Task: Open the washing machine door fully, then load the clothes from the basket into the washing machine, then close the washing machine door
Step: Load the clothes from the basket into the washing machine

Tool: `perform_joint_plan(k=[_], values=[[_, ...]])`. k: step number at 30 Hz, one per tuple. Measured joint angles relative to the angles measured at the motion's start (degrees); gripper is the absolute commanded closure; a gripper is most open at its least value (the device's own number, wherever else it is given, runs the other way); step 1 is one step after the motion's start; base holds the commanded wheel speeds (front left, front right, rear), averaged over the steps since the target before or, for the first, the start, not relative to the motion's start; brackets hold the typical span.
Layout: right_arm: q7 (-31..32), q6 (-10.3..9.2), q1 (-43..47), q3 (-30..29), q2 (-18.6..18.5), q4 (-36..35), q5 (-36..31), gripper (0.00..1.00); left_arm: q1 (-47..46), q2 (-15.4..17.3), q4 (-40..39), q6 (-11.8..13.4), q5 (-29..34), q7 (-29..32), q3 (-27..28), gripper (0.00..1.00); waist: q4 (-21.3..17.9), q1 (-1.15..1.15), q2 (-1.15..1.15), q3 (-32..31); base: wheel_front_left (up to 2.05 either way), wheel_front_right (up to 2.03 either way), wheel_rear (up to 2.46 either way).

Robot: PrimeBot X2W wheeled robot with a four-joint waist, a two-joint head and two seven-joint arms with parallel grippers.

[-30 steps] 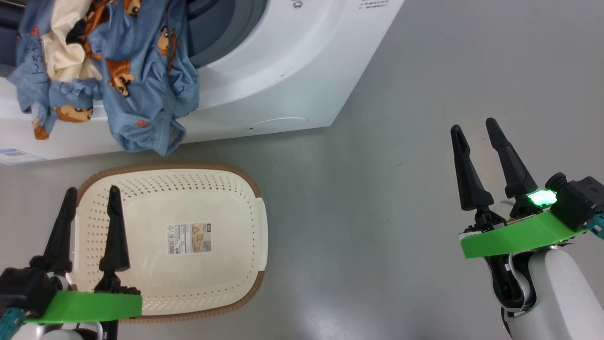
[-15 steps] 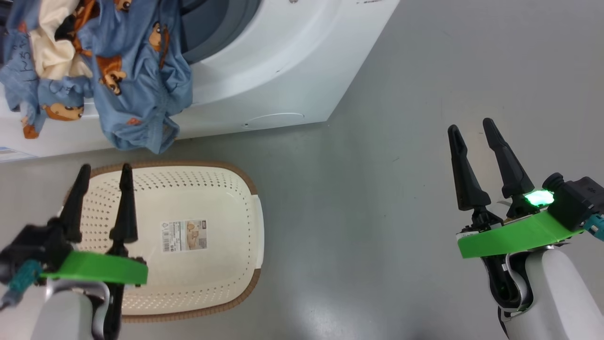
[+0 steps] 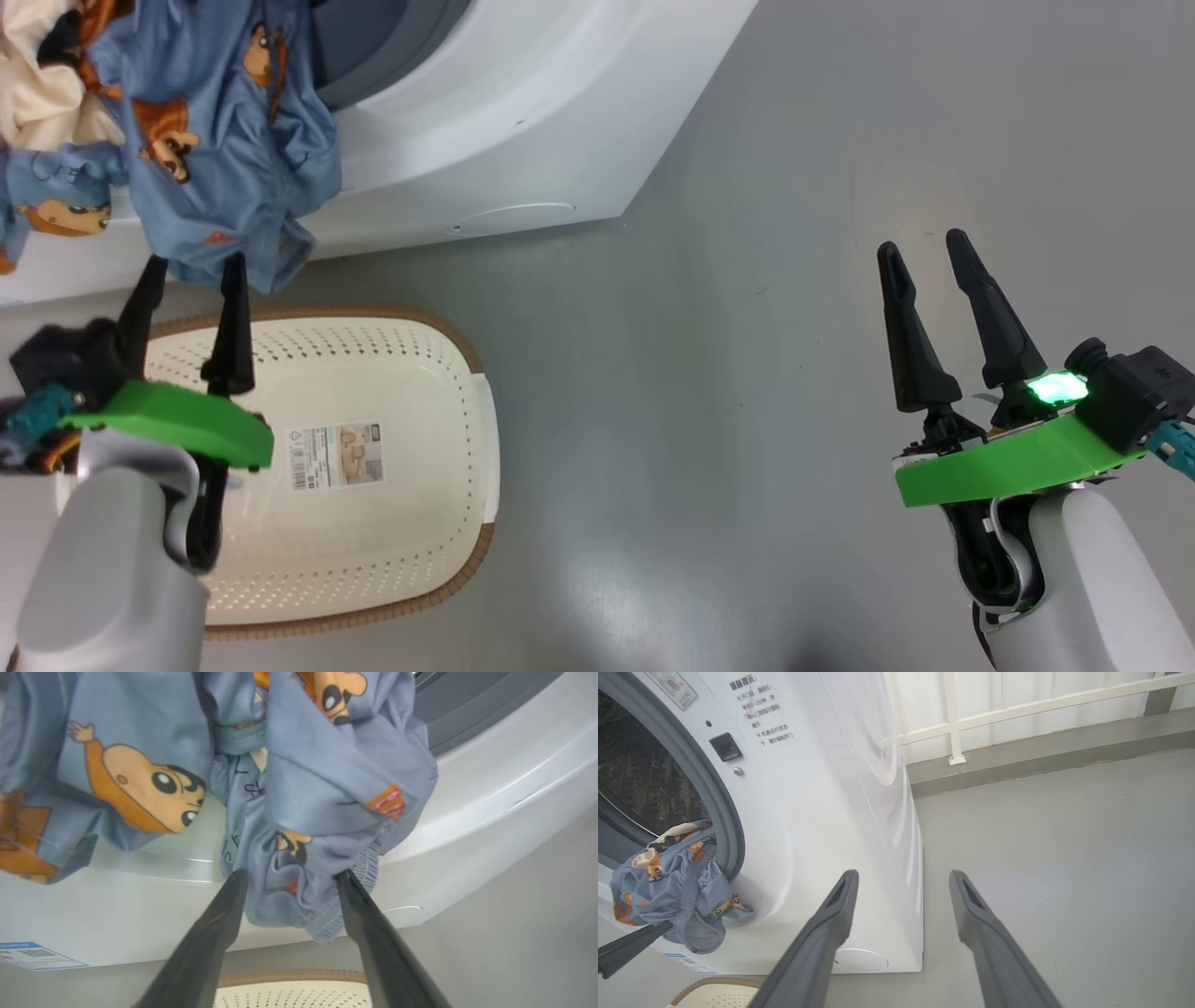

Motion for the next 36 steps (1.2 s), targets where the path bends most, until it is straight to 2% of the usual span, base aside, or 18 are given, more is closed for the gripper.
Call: perform_joint_plan(k=[18, 19, 21, 22, 36], values=[[0.0, 0.00, -0.4, -0.1, 0.3, -0.1, 0.0, 0.00, -15.1, -0.2, 15.0, 0.0, -4.5, -1.1, -3.5, 0.02, -0.2, 0.00, 0.00, 2.7, 0.00, 0.00, 0.00], [0.0, 0.00, -0.8, -0.1, 0.3, 0.0, 0.0, 0.00, -15.6, -0.2, 15.6, 0.0, -4.8, -1.1, -3.7, 0.18, -0.2, 0.00, 0.00, 2.8, 0.00, 0.00, 0.00], [0.0, 0.00, -1.5, -0.1, 0.3, -0.1, 0.0, 0.00, -16.3, -0.3, 16.1, 0.0, -5.2, -1.1, -4.4, 0.80, -0.1, 0.00, 0.00, 2.9, 0.00, 0.00, 0.00], [0.0, 0.00, -1.5, -0.1, 0.3, -0.1, 0.0, 0.00, -16.5, -0.3, 16.1, 0.0, -5.4, -1.1, -4.7, 1.00, 0.0, 0.00, 0.00, 3.0, 0.00, 0.00, 0.00], [0.0, 0.00, -1.5, 0.0, 0.3, 0.3, 0.0, 0.00, -13.2, -0.1, 9.4, 0.0, -6.8, -1.1, -5.3, 1.00, 0.8, 0.00, 0.00, 2.0, 0.00, 0.00, 0.00]])
